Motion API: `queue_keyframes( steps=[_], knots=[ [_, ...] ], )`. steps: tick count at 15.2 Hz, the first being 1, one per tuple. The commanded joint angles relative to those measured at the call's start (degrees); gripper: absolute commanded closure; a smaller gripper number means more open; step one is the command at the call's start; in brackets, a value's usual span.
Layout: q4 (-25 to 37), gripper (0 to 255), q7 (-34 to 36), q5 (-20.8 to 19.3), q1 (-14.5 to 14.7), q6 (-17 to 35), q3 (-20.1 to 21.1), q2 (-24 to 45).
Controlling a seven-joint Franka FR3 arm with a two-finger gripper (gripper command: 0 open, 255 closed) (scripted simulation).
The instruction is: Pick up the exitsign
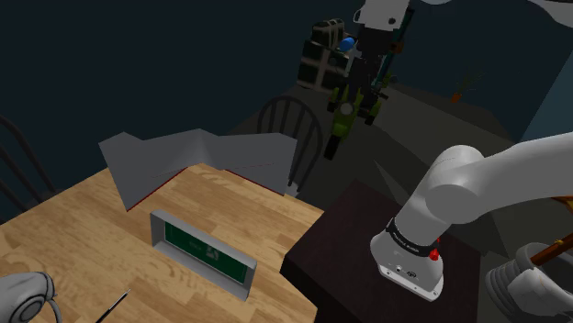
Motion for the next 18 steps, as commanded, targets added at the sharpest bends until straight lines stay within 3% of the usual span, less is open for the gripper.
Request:
queue_keyframes(
  steps=[1, 10, 18],
  knots=[
    [0.00, 0, 0.00, 0.00, 0.00, 0.00, 0.00, 0.00],
    [-11.50, 0, 5.87, 6.05, 4.84, 13.98, 7.72, 1.06],
    [-17.18, 0, 10.94, 11.40, 9.76, 28.41, 15.44, 8.19]
  ],
)
